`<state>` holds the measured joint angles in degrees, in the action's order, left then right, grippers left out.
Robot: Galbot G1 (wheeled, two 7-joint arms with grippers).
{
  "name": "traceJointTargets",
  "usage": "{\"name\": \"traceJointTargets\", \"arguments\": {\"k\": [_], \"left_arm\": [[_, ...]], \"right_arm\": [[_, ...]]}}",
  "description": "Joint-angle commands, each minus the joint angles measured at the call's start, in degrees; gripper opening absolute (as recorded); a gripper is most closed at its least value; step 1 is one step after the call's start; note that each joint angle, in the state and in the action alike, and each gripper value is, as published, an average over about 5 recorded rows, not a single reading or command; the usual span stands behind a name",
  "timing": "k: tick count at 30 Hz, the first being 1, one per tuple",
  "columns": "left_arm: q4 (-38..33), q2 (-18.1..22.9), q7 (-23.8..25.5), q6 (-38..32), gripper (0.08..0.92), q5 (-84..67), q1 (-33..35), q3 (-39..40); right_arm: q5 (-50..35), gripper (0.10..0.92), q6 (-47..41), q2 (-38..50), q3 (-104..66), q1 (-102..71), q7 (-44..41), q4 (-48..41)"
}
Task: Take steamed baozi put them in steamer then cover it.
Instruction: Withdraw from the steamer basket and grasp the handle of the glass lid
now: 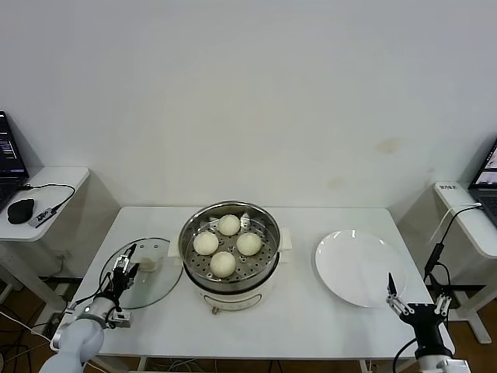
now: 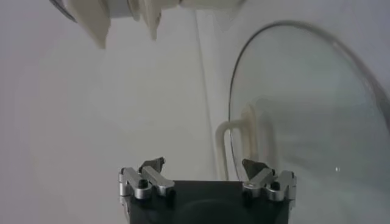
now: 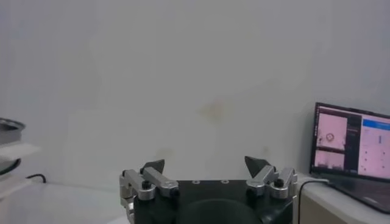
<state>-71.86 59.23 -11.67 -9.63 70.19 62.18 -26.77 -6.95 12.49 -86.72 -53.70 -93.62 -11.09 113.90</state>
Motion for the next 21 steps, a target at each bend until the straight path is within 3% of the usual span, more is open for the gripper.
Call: {"name": "traceJointTargets", "arguments": {"k": [1,13,21], "left_arm": [[3.75,-0.30,0.31,-0.06,0.823,0.51,-4.89,1.83],[5.27,-0.19,1.67,-0.10,0.817,-0.89,-6.86,2.67],[6.81,0.14,1.14,-0.24,0.620,-2.01,-6.60,2.87]], "right_arm": [[0.28,0.823,0.25,-0.51,-0.15,-0.02,-0.06,-0.87],[1.28,0.823,0.41,-0.89,0.91,0.63,-0.20,-2.19],[1.74,0.823,0.31,-0.86,1.74,0.70,-0.26,-2.29]]}}
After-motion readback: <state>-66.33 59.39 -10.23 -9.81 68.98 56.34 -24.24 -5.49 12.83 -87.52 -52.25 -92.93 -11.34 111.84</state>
